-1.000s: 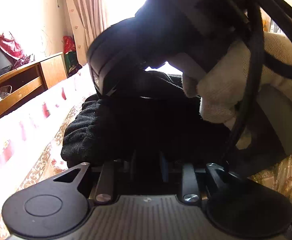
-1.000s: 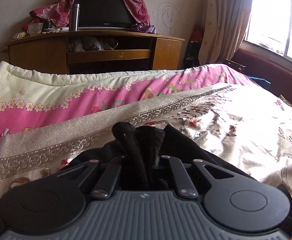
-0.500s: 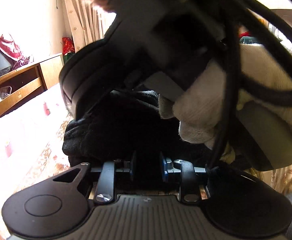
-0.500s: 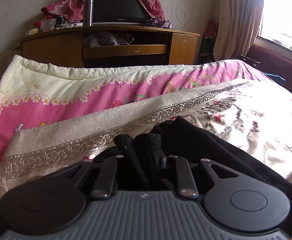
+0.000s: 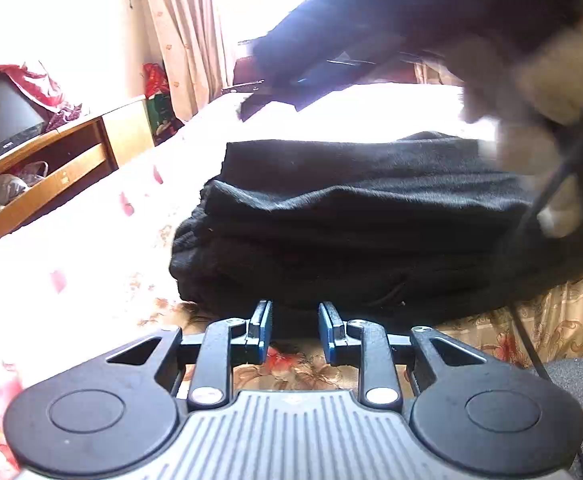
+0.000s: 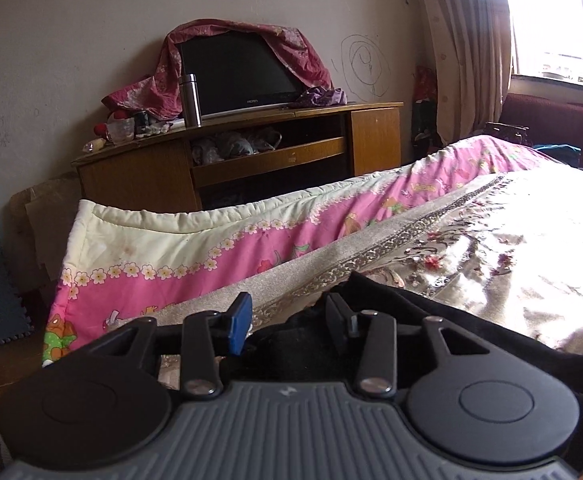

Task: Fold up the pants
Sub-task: 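Open both grippers and withdraw from the folded pants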

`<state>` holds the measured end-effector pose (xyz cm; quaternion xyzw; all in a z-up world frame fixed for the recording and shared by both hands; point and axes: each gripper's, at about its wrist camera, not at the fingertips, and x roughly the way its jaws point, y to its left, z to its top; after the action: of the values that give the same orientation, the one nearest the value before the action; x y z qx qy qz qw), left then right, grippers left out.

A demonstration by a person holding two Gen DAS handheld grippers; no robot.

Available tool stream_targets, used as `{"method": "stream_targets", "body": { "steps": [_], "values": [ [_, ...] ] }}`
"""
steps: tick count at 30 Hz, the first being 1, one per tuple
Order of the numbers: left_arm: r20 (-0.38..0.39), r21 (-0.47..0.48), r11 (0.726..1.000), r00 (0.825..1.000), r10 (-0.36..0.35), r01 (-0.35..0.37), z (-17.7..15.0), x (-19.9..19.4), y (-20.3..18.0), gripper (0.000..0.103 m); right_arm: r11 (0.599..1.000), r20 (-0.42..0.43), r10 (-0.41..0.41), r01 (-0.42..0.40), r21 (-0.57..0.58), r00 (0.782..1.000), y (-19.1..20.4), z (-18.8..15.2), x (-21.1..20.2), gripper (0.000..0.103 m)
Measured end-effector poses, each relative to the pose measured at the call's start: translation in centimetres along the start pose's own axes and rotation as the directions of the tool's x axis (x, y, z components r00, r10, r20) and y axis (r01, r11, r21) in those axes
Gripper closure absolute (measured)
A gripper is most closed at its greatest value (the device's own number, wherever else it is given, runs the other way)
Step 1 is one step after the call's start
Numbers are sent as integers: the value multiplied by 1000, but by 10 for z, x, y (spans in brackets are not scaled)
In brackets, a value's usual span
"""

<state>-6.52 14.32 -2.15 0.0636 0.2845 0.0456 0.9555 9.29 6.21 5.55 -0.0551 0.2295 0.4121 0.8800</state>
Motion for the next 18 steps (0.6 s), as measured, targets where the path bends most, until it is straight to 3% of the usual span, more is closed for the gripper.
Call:
{"method": "stream_targets", "body": {
  "steps": [6, 11, 14, 16, 18],
  "values": [
    [65, -31, 999, 998, 12, -10, 19, -14, 3, 63, 982, -73, -171, 176, 69, 983, -51, -28, -34, 61],
    [113, -24, 999, 993, 27, -24, 35, -9, 2, 63, 975, -116, -199, 209, 81, 973, -60, -51, -49, 61],
    [157, 2, 1000, 988, -3, 3, 47, 6, 0, 61, 970, -136, -210, 224, 93, 968, -63, -62, -55, 61],
    [145, 44, 999, 989, -20, 14, 51, 19, -7, 58, 965, -149, -217, 234, 114, 965, -69, -69, -57, 61],
    [66, 83, 996, 998, -17, 12, 48, 40, -12, 58, 956, -168, -238, 261, 132, 957, -78, -74, -59, 61]
  ]
}}
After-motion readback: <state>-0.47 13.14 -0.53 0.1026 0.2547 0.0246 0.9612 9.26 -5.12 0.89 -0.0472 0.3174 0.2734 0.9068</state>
